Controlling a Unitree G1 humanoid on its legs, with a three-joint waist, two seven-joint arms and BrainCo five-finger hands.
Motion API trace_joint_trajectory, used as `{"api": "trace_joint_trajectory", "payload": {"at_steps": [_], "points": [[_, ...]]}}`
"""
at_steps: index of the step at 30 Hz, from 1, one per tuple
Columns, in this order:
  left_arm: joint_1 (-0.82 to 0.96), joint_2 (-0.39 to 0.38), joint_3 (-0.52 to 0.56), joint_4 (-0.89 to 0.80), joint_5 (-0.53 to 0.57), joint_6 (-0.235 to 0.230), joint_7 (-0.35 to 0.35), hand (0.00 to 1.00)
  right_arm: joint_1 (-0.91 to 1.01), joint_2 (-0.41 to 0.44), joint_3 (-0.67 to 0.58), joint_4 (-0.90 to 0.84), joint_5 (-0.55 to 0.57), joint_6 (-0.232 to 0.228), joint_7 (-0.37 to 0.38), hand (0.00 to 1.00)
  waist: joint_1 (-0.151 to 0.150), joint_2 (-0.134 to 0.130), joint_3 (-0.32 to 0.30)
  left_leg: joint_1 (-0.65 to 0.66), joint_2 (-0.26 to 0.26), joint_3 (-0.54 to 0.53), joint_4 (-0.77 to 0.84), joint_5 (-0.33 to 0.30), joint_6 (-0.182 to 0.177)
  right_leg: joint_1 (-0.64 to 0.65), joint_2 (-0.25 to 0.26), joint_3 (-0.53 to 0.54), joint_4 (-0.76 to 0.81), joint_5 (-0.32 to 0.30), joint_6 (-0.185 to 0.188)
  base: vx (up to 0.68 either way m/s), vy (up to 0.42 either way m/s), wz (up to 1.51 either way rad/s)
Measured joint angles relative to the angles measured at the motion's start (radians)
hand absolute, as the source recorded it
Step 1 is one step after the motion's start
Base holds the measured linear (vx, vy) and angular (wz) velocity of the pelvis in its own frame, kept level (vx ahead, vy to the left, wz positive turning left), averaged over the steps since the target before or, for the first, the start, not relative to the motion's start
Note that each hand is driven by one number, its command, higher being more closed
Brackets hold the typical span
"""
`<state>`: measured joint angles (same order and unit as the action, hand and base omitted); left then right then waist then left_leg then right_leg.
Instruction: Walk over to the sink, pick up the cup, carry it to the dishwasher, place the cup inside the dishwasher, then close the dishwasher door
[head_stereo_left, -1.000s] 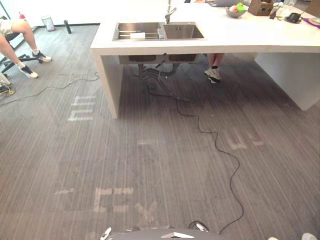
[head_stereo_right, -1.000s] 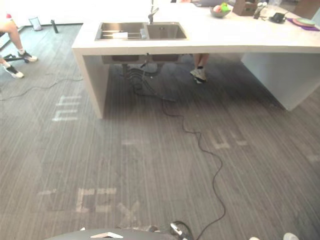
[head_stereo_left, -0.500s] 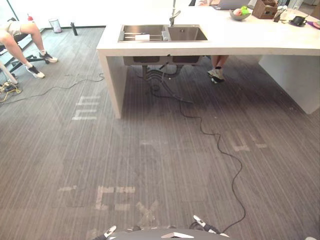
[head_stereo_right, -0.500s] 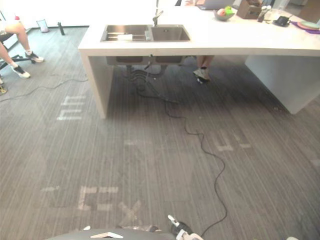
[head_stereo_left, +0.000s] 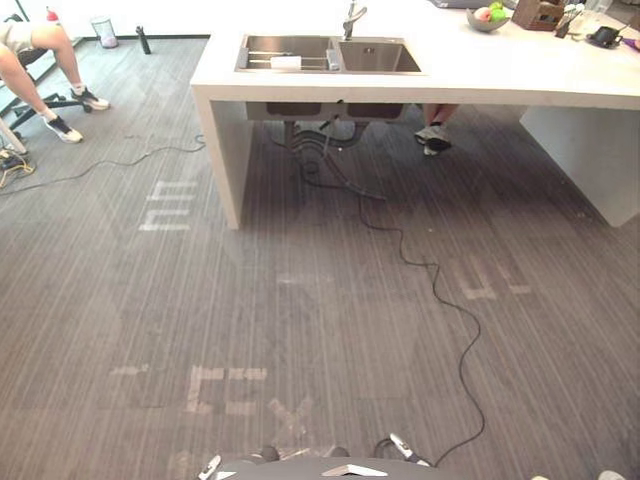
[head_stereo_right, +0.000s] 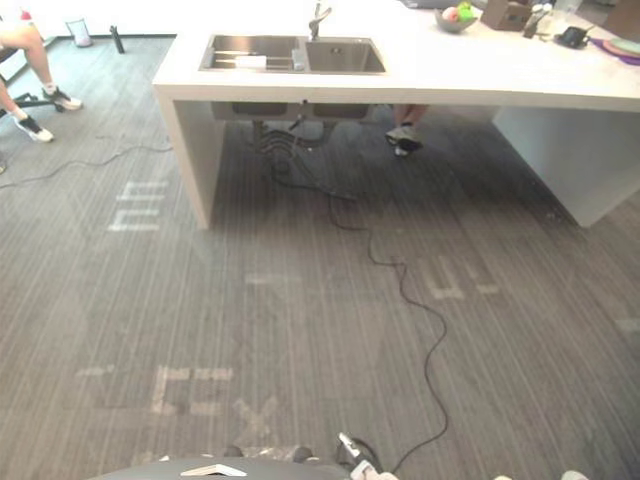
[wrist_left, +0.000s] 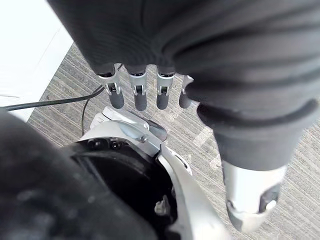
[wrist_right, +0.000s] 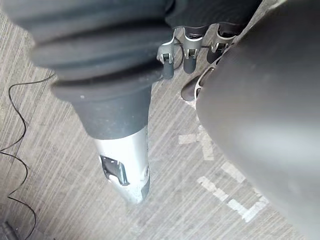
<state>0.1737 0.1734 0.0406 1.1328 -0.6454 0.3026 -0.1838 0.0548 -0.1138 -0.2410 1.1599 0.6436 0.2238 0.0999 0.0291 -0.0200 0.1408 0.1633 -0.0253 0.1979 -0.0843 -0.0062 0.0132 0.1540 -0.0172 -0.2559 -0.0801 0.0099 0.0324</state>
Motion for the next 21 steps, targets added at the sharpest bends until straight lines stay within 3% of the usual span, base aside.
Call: {"api": "trace_joint_trajectory", "payload": {"at_steps": [8, 11, 12, 15, 16, 17, 19, 20, 21], "points": [[-0.003, -0.002, -0.005, 0.001, 0.045, -0.048, 0.006, 0.00, 0.001, 0.000, 0.004, -0.003, 0.007, -0.002, 0.002, 0.00, -0.002, -0.004, 0.011, 0.027, 0.002, 0.020, 0.000, -0.004, 0.004, 0.011, 0.000, 0.020, 0.017, -0.008, 0.004, -0.06, -0.003, -0.06], [-0.004, 0.004, -0.009, -0.005, 0.095, -0.050, 0.005, 0.00, 0.005, -0.002, 0.019, -0.020, 0.037, -0.017, 0.006, 0.00, -0.009, -0.012, 0.014, 0.015, -0.003, 0.029, 0.000, -0.019, 0.018, -0.097, -0.035, 0.021, 0.224, -0.114, 0.021, -0.06, 0.035, -0.12], [-0.004, 0.012, -0.012, -0.012, 0.106, -0.050, 0.007, 0.00, 0.006, -0.002, 0.041, -0.044, 0.050, -0.023, 0.009, 0.00, -0.012, -0.025, 0.021, 0.016, -0.015, 0.038, 0.000, -0.021, 0.022, -0.145, -0.065, 0.021, 0.328, -0.157, 0.054, 0.00, 0.055, -0.01], [-0.020, 0.014, -0.013, -0.012, 0.150, -0.100, 0.069, 0.00, -0.010, -0.010, 0.047, -0.049, 0.109, -0.034, 0.021, 0.00, -0.022, -0.030, 0.066, 0.073, -0.021, 0.048, 0.000, -0.030, 0.049, -0.255, -0.126, 0.013, 0.623, -0.165, 0.066, 0.03, 0.066, -0.08], [-0.018, 0.015, -0.012, -0.010, 0.149, -0.115, 0.081, 0.00, -0.009, -0.012, 0.053, -0.047, 0.109, -0.032, 0.021, 0.00, -0.026, -0.027, 0.073, 0.085, -0.020, 0.048, 0.000, -0.033, 0.050, -0.264, -0.137, 0.008, 0.645, -0.182, 0.057, 0.05, 0.060, 0.01], [-0.017, 0.018, -0.012, -0.009, 0.135, -0.148, 0.091, 0.00, -0.004, -0.008, 0.065, -0.045, 0.105, -0.032, 0.022, 0.00, -0.026, -0.044, 0.079, 0.100, -0.013, 0.047, 0.000, -0.043, 0.048, -0.278, -0.148, 0.002, 0.644, -0.201, 0.060, 0.07, 0.043, 0.00], [-0.024, 0.018, -0.013, -0.014, 0.080, -0.200, 0.088, 0.00, 0.001, 0.002, 0.064, -0.045, 0.103, -0.031, 0.025, 0.00, -0.029, -0.043, 0.079, 0.116, 0.014, 0.044, 0.000, -0.055, 0.039, -0.304, -0.140, -0.001, 0.561, -0.188, 0.062, 0.14, 0.008, 0.02], [-0.032, 0.014, -0.014, -0.043, 0.040, -0.239, 0.086, 0.00, 0.003, 0.001, 0.061, -0.044, 0.102, -0.021, 0.028, 0.00, -0.035, -0.043, 0.079, 0.118, 0.031, 0.037, 0.001, -0.062, 0.030, -0.322, -0.128, -0.001, 0.444, -0.140, 0.068, 0.26, -0.052, 0.17], [-0.036, 0.007, -0.017, -0.122, 0.007, -0.265, 0.086, 0.00, 0.013, 0.001, 0.061, -0.044, 0.094, -0.012, 0.026, 0.00, -0.039, -0.045, 0.080, 0.113, 0.042, 0.019, 0.002, -0.069, 0.019, -0.328, -0.117, 0.001, 0.283, -0.050, 0.080, 0.29, -0.066, 0.23]]}}
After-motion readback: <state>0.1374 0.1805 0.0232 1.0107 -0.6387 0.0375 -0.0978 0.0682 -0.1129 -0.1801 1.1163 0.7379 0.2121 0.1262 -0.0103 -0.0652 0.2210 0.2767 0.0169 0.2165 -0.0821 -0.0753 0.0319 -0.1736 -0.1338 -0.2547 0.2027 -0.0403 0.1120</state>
